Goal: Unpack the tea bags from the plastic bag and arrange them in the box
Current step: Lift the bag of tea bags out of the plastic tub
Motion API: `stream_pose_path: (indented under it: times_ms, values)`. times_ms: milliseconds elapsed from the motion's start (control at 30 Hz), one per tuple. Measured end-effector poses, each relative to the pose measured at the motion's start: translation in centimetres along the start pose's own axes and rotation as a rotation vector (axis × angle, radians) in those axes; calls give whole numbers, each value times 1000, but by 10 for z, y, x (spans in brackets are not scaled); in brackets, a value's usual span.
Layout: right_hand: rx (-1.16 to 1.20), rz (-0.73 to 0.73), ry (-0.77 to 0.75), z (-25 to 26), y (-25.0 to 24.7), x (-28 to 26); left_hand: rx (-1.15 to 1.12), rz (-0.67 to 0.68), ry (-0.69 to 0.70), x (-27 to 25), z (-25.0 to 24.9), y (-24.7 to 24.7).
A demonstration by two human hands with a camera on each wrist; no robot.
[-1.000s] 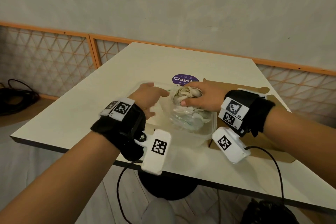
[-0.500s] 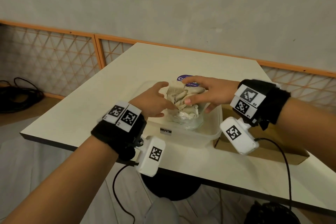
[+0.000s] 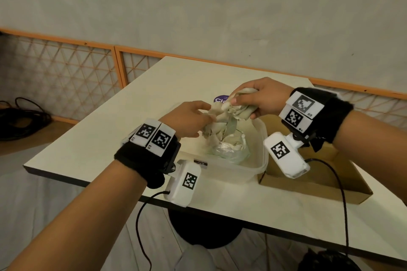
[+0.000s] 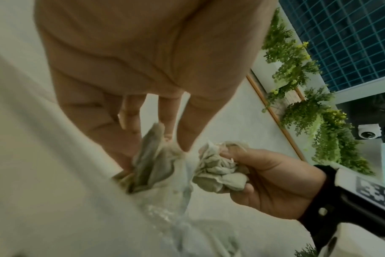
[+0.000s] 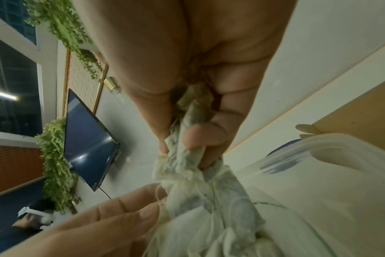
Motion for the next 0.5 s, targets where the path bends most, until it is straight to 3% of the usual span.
stream_pose_path:
  times_ms: [133,233,367,500]
  values:
    - [11,70,45,2,7,-1,115,105,91,3,-6,6]
    - [125,163,92,5,19,-2,22,131,157,5,-9,19]
    - [275,291,123,15,26,-7,-129,31,248,12,-9,25]
    - [171,119,158,8,7,-3,-215,-59,143,15,2,20]
Point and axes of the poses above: each hand's wrist, its own x-axis towards the middle knuckle, its own y-axis out of the palm, z = x × y, the point moved 4 cm from there along x, towards the middle knuckle, and after that the axes turned 13 degrees about y, right-handed, at the moved point
